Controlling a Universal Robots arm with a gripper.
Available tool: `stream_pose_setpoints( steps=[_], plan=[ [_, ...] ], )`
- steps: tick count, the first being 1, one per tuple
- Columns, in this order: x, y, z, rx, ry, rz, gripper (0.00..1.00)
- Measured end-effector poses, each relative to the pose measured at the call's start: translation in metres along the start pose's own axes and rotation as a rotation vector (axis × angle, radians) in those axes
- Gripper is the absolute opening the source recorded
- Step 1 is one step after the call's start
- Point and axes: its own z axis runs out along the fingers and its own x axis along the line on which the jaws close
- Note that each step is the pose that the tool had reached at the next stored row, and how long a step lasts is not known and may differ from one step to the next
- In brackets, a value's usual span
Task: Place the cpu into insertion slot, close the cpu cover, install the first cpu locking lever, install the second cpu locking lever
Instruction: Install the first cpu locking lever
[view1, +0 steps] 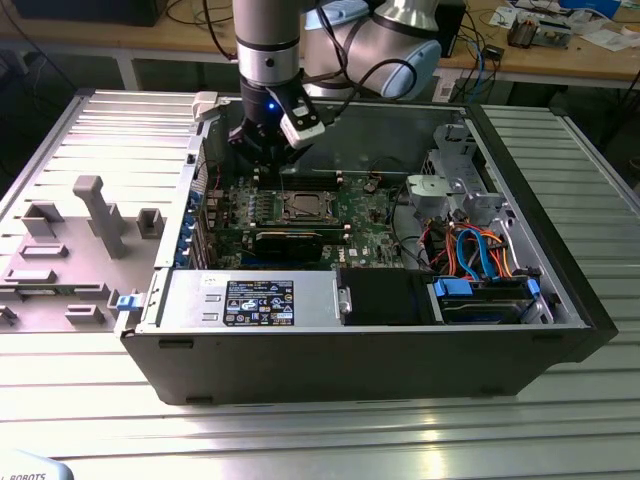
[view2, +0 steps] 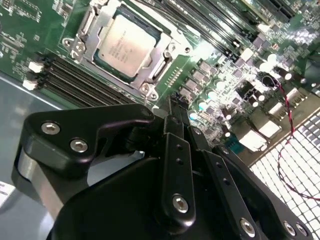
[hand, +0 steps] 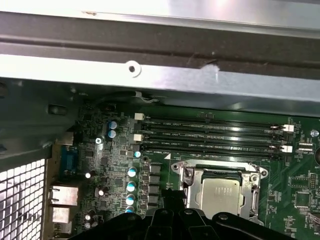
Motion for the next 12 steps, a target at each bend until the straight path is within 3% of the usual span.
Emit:
stream_pose_setpoints(
  steps=[10, 12],
  plan=[
    [0.0037, 0.0056, 0.0, -0.0009, -0.0002, 0.0, 0.11],
    [0.0033, 0.0093, -0.003, 0.0047, 0.0003, -0.001, 0.11]
  ],
)
